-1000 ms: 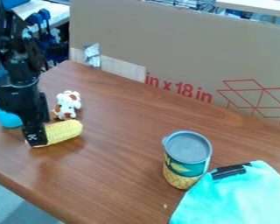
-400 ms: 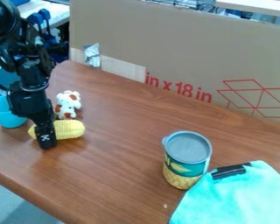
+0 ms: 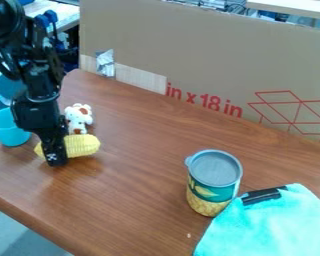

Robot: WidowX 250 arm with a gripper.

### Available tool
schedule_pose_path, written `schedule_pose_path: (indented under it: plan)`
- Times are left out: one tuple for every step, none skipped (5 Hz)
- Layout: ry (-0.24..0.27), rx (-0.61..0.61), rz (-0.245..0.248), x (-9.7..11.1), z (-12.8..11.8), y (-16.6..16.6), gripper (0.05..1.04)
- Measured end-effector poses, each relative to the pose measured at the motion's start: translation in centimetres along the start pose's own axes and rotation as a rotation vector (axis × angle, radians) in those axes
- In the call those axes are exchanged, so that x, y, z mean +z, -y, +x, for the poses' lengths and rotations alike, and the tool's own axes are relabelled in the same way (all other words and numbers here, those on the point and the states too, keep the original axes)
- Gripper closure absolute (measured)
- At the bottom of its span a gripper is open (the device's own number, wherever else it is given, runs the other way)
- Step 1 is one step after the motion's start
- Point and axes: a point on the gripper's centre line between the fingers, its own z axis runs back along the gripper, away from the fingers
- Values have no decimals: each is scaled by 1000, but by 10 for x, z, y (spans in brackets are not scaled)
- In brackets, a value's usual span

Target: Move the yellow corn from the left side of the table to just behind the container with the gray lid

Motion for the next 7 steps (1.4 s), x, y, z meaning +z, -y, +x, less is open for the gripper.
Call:
schedule_pose_path:
  plan:
    - [-25, -168, 11, 14, -11, -6, 412]
    - [-121, -412, -51, 27, -37, 7, 412]
    - [-78, -646, -14, 41, -90, 29, 412]
    - [-17, -918, 20, 22, -148, 32, 412]
    - [13, -1180, 7, 16, -184, 21, 412]
    - [37, -1426, 35, 2, -203, 5, 412]
    - [23, -1561, -7, 2, -213, 4, 412]
